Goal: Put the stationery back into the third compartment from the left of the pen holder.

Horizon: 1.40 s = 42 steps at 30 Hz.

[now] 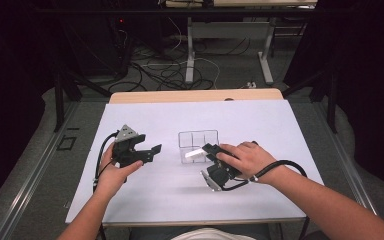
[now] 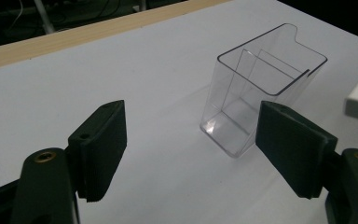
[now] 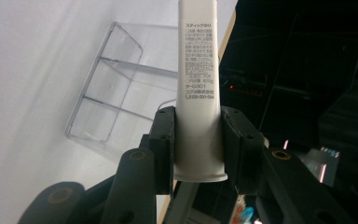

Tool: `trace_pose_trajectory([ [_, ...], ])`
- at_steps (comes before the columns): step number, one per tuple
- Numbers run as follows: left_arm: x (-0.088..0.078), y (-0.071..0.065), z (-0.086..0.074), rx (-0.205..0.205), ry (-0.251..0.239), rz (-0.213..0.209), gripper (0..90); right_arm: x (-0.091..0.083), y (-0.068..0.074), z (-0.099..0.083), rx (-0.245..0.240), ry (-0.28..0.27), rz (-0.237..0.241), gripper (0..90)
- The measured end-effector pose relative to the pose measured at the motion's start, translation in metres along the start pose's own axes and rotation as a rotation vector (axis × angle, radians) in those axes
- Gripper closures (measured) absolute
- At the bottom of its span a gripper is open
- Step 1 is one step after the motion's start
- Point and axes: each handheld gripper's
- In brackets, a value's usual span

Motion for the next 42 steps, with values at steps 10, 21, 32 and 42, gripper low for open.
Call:
trace_pose_trajectory([
  [10,0.005,-0.017,-0.002,0.003,0.033,-0.138,31.4,0.002,0.009,0.01,-0.152,-0.021,-0.021,67.2],
  [21,0.008,-0.039,0.001,0.064,0.096,-0.289,34.5,0.003,0.018,0.024,-0.262,-0.043,-0.013,67.1],
  [32,0.021,-0.056,0.0,0.126,0.204,-0.344,36.3,0.009,0.027,0.033,-0.345,-0.095,-0.002,67.1],
  [42,0.034,-0.07,0.002,0.182,0.266,-0.394,47.2,0.009,0.033,0.039,-0.398,-0.081,0.005,67.1],
])
Point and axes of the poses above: each handheld gripper's, and its own axes: x roughly forward along the jaws, z roughly out of its top, y roughly to its left, and after that the axes turned 1 degree about z, right-handed
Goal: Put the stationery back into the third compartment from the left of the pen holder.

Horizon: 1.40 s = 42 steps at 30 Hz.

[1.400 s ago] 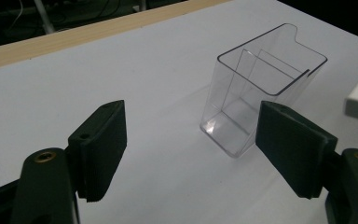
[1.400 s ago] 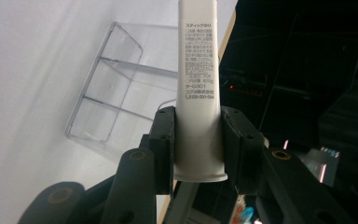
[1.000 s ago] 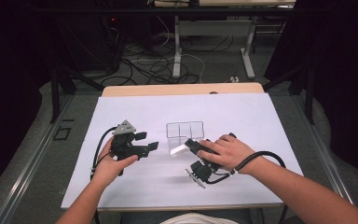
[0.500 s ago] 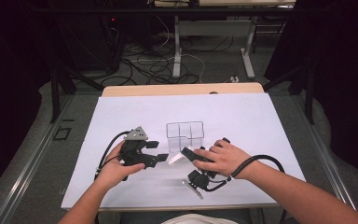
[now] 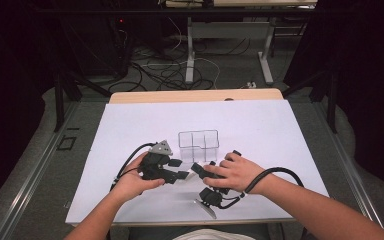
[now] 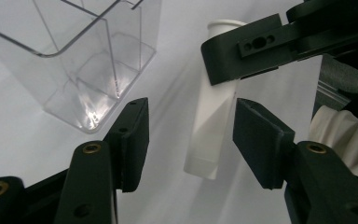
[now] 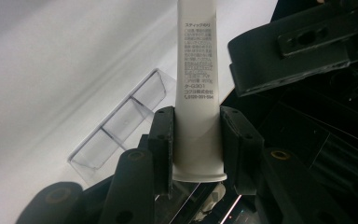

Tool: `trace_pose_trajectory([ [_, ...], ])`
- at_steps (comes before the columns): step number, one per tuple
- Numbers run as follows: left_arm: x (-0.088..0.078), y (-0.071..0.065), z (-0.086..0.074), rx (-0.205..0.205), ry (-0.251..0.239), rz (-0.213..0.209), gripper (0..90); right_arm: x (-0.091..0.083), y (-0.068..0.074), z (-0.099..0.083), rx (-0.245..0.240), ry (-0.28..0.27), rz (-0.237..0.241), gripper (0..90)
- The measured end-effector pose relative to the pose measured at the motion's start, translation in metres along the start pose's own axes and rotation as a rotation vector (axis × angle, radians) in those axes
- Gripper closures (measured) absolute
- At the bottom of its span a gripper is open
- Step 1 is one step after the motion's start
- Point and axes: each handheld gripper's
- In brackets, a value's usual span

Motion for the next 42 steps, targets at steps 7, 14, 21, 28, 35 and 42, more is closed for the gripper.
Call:
trace_pose_trajectory([
  [7,0.01,-0.002,0.005,0.051,0.066,-0.019,52.0,0.001,0.002,0.003,-0.021,-0.001,-0.003,67.1],
  [14,0.016,-0.004,0.01,0.078,0.105,-0.037,58.4,0.002,0.004,0.006,-0.032,-0.014,-0.005,67.0],
  [21,0.023,-0.003,0.012,0.074,0.143,-0.074,65.1,0.002,0.003,0.007,-0.041,-0.014,-0.011,67.0],
  [28,0.025,-0.001,0.015,0.086,0.181,-0.081,68.7,0.003,0.005,0.007,-0.052,-0.017,-0.008,67.0],
  [35,0.024,-0.001,0.015,0.071,0.176,-0.08,69.1,0.003,0.005,0.007,-0.04,-0.007,-0.008,66.9],
  [42,0.023,-0.001,0.015,0.068,0.167,-0.087,69.6,0.002,0.004,0.007,-0.027,-0.01,-0.013,66.4],
])
Point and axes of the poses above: each handheld gripper's, and its own axes: x roughly forward along the jaws, z roughly out of its top, y roughly to its left, and after that the axes turned 1 degree about z, right-handed
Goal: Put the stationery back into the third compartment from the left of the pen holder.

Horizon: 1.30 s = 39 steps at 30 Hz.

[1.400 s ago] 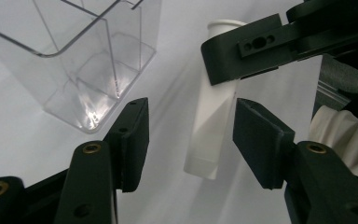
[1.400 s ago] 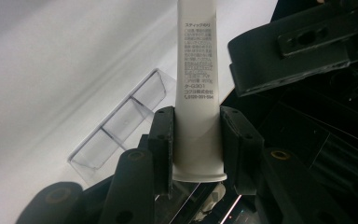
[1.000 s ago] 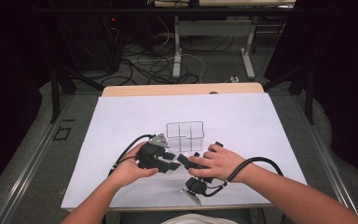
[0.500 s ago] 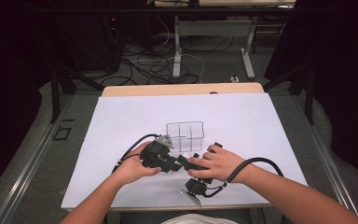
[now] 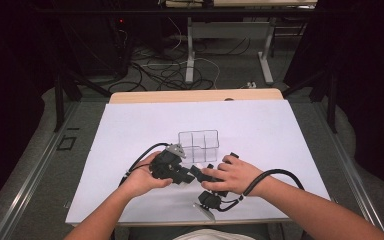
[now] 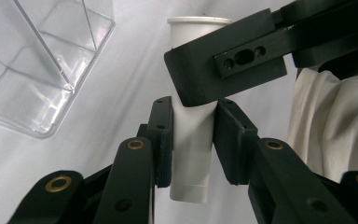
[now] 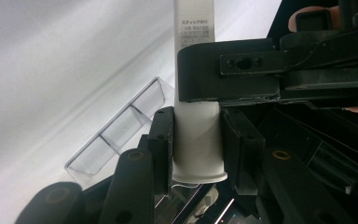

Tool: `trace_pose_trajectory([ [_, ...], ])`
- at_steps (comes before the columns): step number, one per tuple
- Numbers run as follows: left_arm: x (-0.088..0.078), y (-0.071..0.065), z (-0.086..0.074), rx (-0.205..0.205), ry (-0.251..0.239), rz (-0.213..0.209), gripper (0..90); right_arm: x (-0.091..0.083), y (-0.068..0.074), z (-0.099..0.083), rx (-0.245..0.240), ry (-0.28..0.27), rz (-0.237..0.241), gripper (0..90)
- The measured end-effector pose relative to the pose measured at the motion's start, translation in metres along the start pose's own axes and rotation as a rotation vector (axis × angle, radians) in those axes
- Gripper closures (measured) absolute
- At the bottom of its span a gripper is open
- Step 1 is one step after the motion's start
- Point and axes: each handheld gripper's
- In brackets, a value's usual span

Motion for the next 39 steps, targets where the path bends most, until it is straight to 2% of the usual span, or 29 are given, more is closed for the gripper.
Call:
trace_pose_trajectory([
  [1,0.0,0.0,0.0,-0.002,0.002,0.01,69.6,0.0,0.0,0.0,0.018,0.003,0.002,65.9],
  [2,-0.001,0.001,0.0,-0.007,-0.005,0.005,69.6,-0.001,-0.001,-0.001,0.015,0.002,-0.001,64.7],
  [3,-0.001,0.002,0.0,-0.011,0.0,0.026,69.7,-0.001,-0.001,-0.001,0.032,-0.003,-0.008,62.9],
  [5,-0.003,0.005,-0.001,-0.031,-0.014,0.033,69.7,-0.002,-0.001,-0.001,0.046,0.002,-0.018,58.8],
  [6,-0.004,0.007,-0.002,-0.039,-0.025,0.024,69.7,-0.002,-0.002,-0.002,0.055,0.009,-0.021,56.5],
  [8,-0.007,0.008,-0.002,-0.058,-0.045,0.042,69.8,-0.003,-0.004,-0.004,0.076,-0.002,-0.033,55.0],
  [9,-0.009,0.009,-0.002,-0.056,-0.043,0.037,69.7,-0.007,-0.006,-0.005,0.095,0.03,-0.015,53.7],
  [10,-0.01,0.009,-0.002,-0.06,-0.065,0.052,69.7,-0.004,-0.006,-0.008,0.111,-0.021,-0.058,51.8],
  [11,-0.012,0.009,-0.002,-0.073,-0.082,0.058,69.7,-0.008,-0.004,-0.008,0.146,0.014,-0.053,50.8],
  [12,-0.015,0.011,-0.001,-0.072,-0.08,0.05,69.8,-0.008,-0.006,-0.01,0.148,0.017,-0.056,50.3],
  [13,-0.016,0.011,-0.001,-0.082,-0.105,0.065,69.8,-0.01,-0.006,-0.011,0.172,0.022,-0.058,48.8],
  [14,-0.018,0.012,0.0,-0.086,-0.116,0.073,69.8,-0.01,-0.006,-0.013,0.205,0.023,-0.07,47.6],
  [16,-0.022,0.014,0.002,-0.086,-0.128,0.073,69.8,-0.013,-0.005,-0.017,0.273,0.042,-0.061,47.3],
  [19,-0.025,0.015,0.003,-0.11,-0.175,0.106,69.8,-0.018,-0.002,-0.022,0.424,0.043,-0.055,46.5],
  [20,-0.027,0.017,0.004,-0.112,-0.176,0.108,69.8,-0.02,-0.002,-0.024,0.438,0.051,-0.055,44.2],
  [21,-0.026,0.017,0.004,-0.121,-0.206,0.117,69.8,-0.02,-0.002,-0.026,0.484,0.047,-0.055,41.9],
  [24,-0.029,0.018,0.006,-0.14,-0.241,0.136,69.8,-0.022,0.001,-0.032,0.594,0.055,-0.062,38.7],
  [26,-0.03,0.02,0.008,-0.147,-0.267,0.148,69.8,-0.022,0.002,-0.036,0.627,0.057,-0.076,35.5],
  [27,-0.031,0.022,0.009,-0.175,-0.266,0.139,69.8,-0.022,0.004,-0.037,0.655,0.061,-0.104,33.6],
  [28,-0.032,0.023,0.01,-0.186,-0.266,0.142,69.8,-0.022,0.005,-0.039,0.686,0.063,-0.1,32.0],
  [29,-0.032,0.024,0.011,-0.176,-0.281,0.154,69.8,-0.022,0.006,-0.041,0.714,0.061,-0.114,30.5],
  [30,-0.032,0.024,0.012,-0.187,-0.292,0.159,69.8,-0.023,0.007,-0.042,0.748,0.068,-0.107,27.8],
  [31,-0.033,0.025,0.012,-0.189,-0.299,0.167,69.8,-0.022,0.009,-0.044,0.776,0.065,-0.124,26.1],
  [32,-0.034,0.027,0.013,-0.186,-0.31,0.172,69.8,-0.023,0.01,-0.047,0.8,0.07,-0.112,25.0],
  [33,-0.034,0.027,0.014,-0.193,-0.324,0.177,69.8,-0.022,0.012,-0.049,0.834,0.069,-0.119,24.0],
  [36,-0.034,0.029,0.017,-0.182,-0.369,0.201,69.8,-0.02,0.017,-0.056,0.951,0.077,-0.107,19.1],
  [37,-0.033,0.029,0.017,-0.191,-0.383,0.202,69.7,-0.021,0.019,-0.057,0.992,0.084,-0.096,18.2],
  [39,-0.033,0.031,0.019,-0.177,-0.401,0.215,69.7,-0.018,0.022,-0.063,1.039,0.071,-0.09,16.4],
])
Point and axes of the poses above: each handheld gripper's, and its own axes: x roughly forward along the jaws, z roughly out of its top, y roughly to its left, and after that the axes turned 1 degree about z, right-handed
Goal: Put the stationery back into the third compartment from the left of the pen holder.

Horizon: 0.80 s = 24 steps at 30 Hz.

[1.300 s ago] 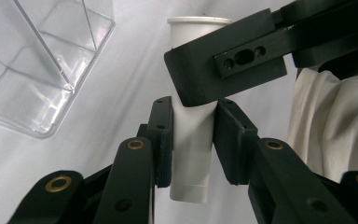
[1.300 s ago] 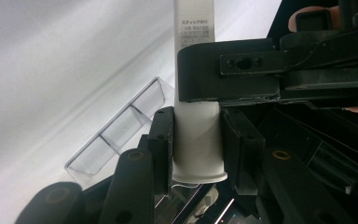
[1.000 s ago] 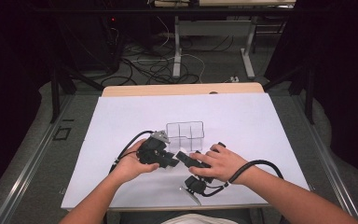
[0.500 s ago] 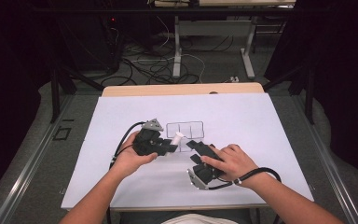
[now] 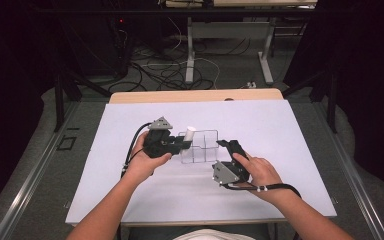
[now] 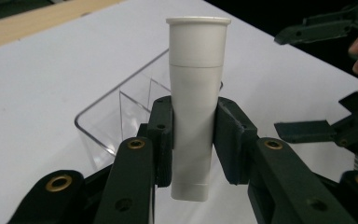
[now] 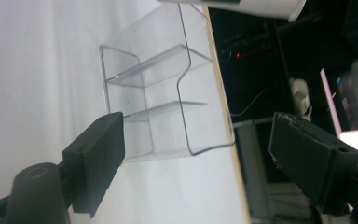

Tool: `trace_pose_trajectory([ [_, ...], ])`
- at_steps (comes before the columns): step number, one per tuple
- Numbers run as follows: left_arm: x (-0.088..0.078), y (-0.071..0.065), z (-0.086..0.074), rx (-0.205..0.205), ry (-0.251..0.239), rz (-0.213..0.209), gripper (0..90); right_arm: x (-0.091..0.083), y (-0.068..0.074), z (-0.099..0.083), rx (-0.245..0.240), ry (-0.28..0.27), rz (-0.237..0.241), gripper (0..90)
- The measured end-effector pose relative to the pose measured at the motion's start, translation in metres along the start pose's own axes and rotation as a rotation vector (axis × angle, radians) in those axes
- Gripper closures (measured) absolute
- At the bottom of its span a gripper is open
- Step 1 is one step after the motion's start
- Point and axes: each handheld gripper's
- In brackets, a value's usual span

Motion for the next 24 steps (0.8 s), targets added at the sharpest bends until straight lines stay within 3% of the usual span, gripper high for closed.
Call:
trace_pose_trajectory([
  [4,0.004,0.0,0.002,-0.013,-0.051,0.011,69.7,0.003,-0.004,-0.012,0.117,0.053,0.026,14.6],
  [9,0.007,-0.001,0.006,-0.022,-0.108,0.033,69.7,0.007,-0.008,-0.028,0.3,0.066,0.02,9.6],
  [13,0.01,-0.004,0.009,-0.031,-0.153,0.057,69.7,0.009,-0.012,-0.039,0.416,0.079,0.015,3.8],
  [19,0.02,-0.011,0.012,-0.055,-0.216,0.095,69.7,0.012,-0.013,-0.05,0.521,0.088,0.009,0.0],
  [24,0.031,-0.02,0.014,-0.058,-0.237,0.121,69.7,0.013,-0.015,-0.056,0.621,0.086,0.005,0.0],
])
Point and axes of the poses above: each handheld gripper's, and its own axes: x roughly forward along the jaws, z roughly out of its top, y roughly to its left, and after that the axes turned 1 degree about z, right-handed
